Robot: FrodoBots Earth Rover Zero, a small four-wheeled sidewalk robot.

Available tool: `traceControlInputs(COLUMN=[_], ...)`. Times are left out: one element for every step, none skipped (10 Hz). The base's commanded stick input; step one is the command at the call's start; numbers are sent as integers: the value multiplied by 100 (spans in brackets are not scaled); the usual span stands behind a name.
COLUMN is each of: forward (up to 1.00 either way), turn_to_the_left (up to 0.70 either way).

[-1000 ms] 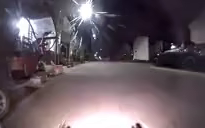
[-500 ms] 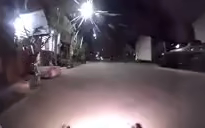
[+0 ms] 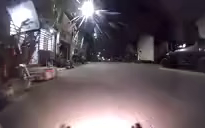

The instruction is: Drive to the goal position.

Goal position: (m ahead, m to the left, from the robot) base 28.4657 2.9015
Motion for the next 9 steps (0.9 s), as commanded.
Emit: traceControlInputs(forward=[85,85,85,85,85,85,85,85,85], turn_to_the_left=[0,0,0,0,0,0,0,0,0])
